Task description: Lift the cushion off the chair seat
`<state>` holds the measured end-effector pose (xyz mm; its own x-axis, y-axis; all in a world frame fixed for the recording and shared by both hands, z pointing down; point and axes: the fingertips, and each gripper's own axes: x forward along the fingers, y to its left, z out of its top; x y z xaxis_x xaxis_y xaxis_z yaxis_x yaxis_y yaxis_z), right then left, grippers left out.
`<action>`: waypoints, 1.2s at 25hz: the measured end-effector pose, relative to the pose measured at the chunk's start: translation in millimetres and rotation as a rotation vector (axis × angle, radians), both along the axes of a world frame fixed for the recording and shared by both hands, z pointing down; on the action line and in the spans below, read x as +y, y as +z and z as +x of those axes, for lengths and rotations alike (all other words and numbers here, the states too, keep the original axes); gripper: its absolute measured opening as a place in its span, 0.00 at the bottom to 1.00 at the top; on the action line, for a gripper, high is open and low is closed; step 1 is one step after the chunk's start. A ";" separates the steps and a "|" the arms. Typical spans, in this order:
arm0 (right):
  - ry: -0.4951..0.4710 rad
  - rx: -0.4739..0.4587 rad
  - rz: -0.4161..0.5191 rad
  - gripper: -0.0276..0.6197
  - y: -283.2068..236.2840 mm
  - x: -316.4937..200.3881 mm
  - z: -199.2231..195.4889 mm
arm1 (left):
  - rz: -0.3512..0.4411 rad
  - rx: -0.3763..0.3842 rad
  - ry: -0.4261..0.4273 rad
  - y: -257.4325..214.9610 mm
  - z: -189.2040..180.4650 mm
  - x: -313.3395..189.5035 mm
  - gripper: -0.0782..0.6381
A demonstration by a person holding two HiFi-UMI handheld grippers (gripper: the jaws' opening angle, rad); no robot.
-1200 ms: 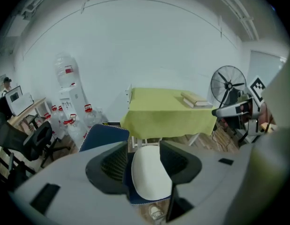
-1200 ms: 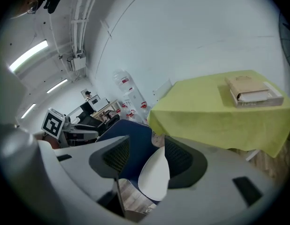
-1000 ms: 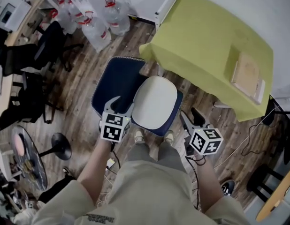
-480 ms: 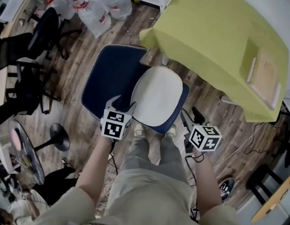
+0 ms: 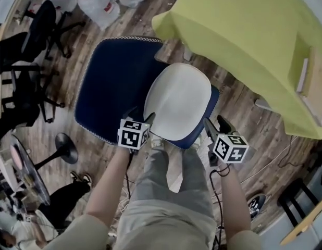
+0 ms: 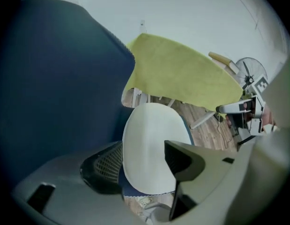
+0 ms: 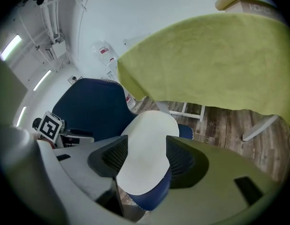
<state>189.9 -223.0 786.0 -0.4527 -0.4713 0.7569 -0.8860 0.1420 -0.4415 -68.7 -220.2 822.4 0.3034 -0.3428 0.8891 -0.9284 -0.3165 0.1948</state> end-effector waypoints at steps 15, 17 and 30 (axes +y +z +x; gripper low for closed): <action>0.017 0.043 -0.105 0.51 147.7 -16.9 1.3 | -0.158 0.023 -0.116 146.3 -12.4 8.8 0.52; 0.044 0.033 -0.125 0.53 161.0 -17.6 -1.4 | -0.180 0.005 -0.125 159.9 -18.9 12.7 0.53; 0.075 0.000 -0.182 0.32 199.8 -3.4 -9.1 | -0.171 0.036 -0.185 181.8 -24.6 14.7 0.58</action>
